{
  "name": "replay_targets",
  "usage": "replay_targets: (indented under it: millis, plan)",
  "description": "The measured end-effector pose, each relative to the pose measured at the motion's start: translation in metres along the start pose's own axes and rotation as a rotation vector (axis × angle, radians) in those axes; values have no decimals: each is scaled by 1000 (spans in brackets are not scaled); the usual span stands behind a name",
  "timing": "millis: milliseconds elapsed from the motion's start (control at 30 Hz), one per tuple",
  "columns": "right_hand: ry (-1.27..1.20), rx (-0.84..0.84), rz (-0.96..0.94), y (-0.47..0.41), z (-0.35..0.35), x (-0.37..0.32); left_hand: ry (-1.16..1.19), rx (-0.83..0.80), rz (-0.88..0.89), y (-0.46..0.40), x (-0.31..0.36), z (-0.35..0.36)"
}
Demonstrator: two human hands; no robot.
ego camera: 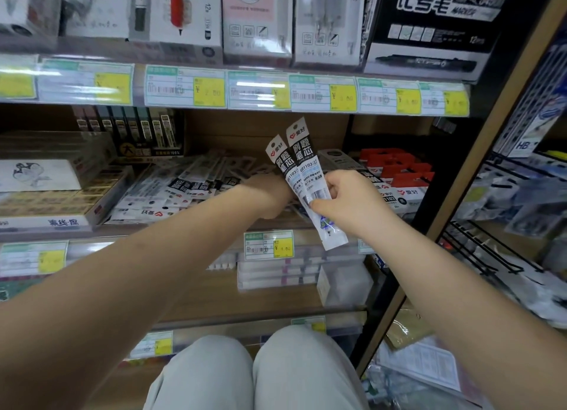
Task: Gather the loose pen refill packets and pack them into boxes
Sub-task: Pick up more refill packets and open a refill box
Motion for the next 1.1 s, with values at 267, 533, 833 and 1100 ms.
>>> replay_targets:
  millis: [267, 533, 833, 1100]
  plan:
    - [-111, 12, 30, 1, -1, 0, -80, 108, 108, -2, -3, -2]
    - [-112, 99, -21, 10, -8, 2, -392, 242, 212, -5, -23, 5]
    - [-206, 114, -44, 18, -11, -4, 343, 766, 132, 56, -41, -26]
    - [-229, -17, -109, 26, -15, -14, 843, 913, 223, 122, -27, -47]
Point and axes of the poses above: each hand's wrist, its own y-axis away from the middle knuckle, its own z-axis out of the palm, x = y × z, the point moved 1 cm from there along -y, towards the middle knuckle, and after that the axes turned 7 degrees about y, right-handed, at the moved point
